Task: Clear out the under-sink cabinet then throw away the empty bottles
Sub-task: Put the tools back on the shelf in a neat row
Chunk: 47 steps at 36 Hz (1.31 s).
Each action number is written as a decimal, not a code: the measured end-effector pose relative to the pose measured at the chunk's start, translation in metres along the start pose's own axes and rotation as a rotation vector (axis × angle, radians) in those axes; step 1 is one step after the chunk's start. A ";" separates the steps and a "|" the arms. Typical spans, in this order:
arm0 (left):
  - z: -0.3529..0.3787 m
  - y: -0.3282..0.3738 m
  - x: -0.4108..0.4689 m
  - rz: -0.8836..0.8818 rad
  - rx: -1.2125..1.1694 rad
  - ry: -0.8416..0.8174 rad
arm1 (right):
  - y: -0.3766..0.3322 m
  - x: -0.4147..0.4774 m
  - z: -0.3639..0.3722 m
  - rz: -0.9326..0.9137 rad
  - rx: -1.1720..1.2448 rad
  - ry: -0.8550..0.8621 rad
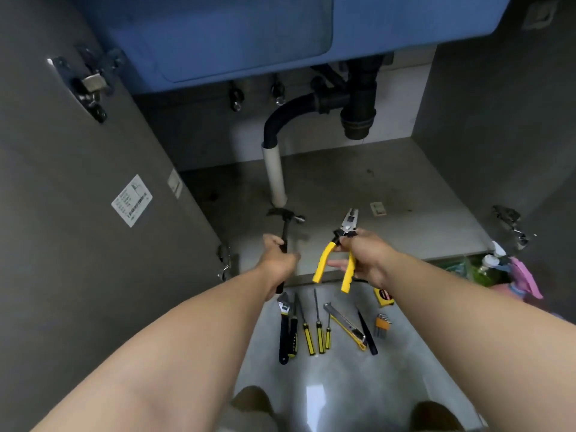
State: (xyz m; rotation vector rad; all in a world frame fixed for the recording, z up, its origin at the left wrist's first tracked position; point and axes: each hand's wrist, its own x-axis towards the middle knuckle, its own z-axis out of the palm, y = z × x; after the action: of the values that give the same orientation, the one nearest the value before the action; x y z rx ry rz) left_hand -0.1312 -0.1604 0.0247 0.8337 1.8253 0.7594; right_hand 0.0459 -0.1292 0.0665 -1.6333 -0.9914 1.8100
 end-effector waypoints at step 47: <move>-0.027 -0.086 0.167 0.007 0.515 0.475 | 0.081 0.122 0.049 -0.002 0.109 -0.176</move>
State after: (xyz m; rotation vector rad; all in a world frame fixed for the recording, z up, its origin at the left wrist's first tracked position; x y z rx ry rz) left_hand -0.2263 -0.0790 -0.1174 1.0448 2.5057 0.5190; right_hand -0.0127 -0.0933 -0.0720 -1.4276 -0.9496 1.9975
